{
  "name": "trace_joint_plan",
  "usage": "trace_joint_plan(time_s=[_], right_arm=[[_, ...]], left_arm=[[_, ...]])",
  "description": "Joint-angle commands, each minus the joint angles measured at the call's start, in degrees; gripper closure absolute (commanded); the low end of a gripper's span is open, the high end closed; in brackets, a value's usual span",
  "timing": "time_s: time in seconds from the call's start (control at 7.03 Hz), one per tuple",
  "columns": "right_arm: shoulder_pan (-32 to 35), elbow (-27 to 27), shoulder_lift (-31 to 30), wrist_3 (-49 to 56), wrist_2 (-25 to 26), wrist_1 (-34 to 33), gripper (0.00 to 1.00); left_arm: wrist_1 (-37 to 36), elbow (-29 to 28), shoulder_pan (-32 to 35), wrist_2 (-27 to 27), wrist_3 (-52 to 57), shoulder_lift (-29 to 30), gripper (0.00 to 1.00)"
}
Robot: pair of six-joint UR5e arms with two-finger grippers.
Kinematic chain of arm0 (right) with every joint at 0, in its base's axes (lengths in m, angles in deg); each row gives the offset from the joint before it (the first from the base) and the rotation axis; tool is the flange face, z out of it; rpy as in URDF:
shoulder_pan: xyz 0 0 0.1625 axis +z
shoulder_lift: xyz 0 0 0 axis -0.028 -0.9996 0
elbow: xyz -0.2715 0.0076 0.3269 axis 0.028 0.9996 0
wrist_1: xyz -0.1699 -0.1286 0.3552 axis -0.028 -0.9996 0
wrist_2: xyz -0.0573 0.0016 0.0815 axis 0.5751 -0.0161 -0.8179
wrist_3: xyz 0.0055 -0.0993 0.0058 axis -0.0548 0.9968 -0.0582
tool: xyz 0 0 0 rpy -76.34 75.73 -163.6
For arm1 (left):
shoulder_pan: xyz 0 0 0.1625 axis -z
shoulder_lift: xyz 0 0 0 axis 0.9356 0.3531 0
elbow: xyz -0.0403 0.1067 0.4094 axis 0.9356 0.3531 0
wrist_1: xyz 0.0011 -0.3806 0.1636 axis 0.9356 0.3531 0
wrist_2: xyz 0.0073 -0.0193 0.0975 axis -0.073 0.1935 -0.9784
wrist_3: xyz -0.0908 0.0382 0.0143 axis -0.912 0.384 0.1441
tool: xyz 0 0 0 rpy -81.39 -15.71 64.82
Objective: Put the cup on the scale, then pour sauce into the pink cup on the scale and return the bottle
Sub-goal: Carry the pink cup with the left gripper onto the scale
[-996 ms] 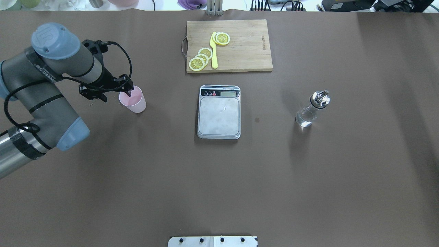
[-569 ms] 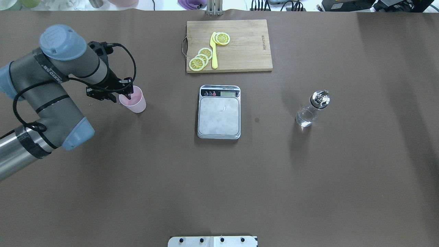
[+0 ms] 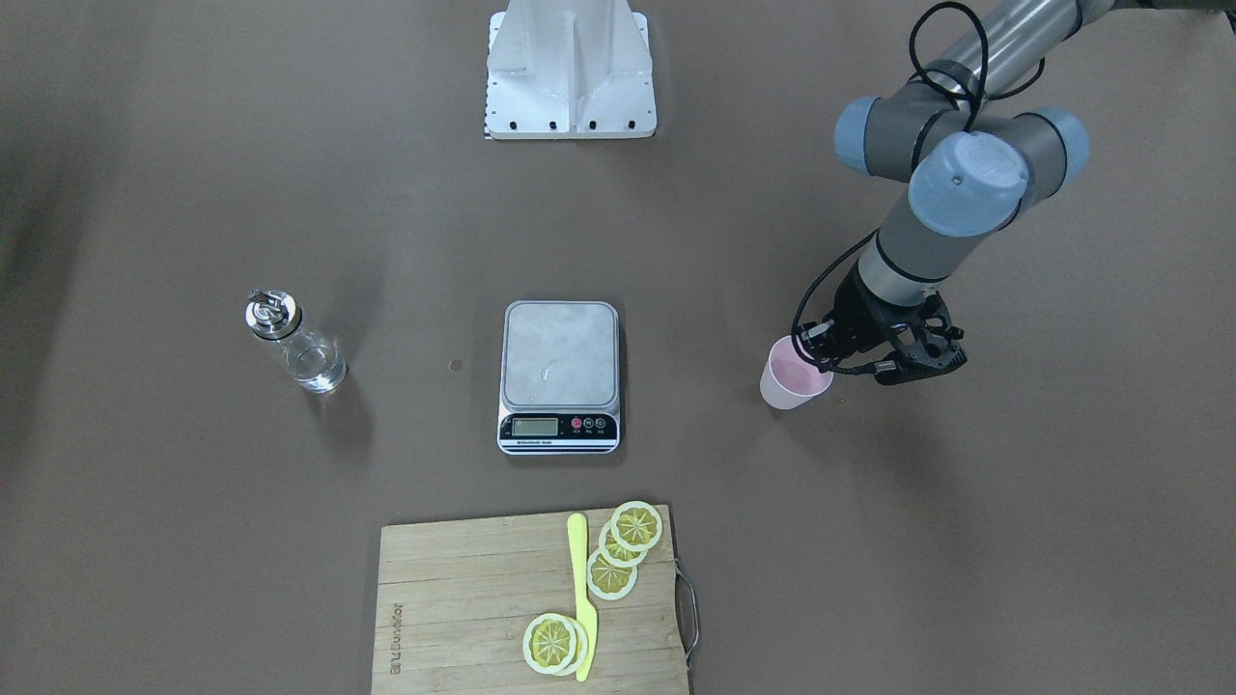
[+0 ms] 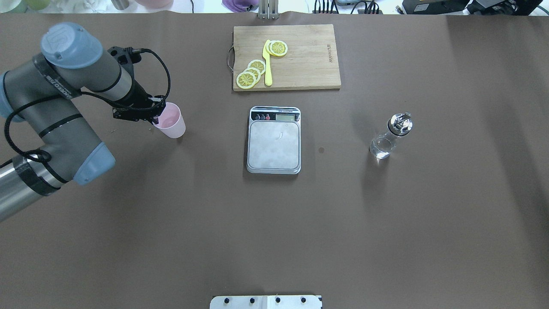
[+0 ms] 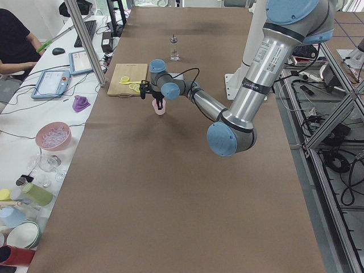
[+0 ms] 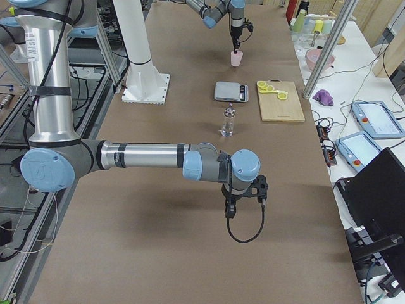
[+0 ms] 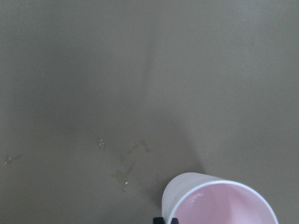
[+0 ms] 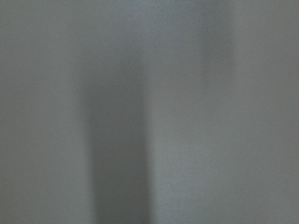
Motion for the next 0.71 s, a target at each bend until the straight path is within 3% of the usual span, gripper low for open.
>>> trace_joint_plan(time_s=[0.0, 0.28, 0.57], right_arm=[[-0.03, -0.03, -0.03, 0.07, -0.09, 0.0, 0.0], [-0.03, -0.2, 0.06, 0.07, 0.0, 0.09, 0.0], [-0.03, -0.2, 0.06, 0.07, 0.0, 0.09, 0.0]], left_arm=[[-5.85, 3.34, 1.92, 2.4, -0.43, 2.9, 1.0], [-19.69, 3.78, 1.57, 2.32, -2.44, 12.72, 1.0], [-21.0, 2.91, -2.44, 1.97, -11.29, 18.2, 1.0]])
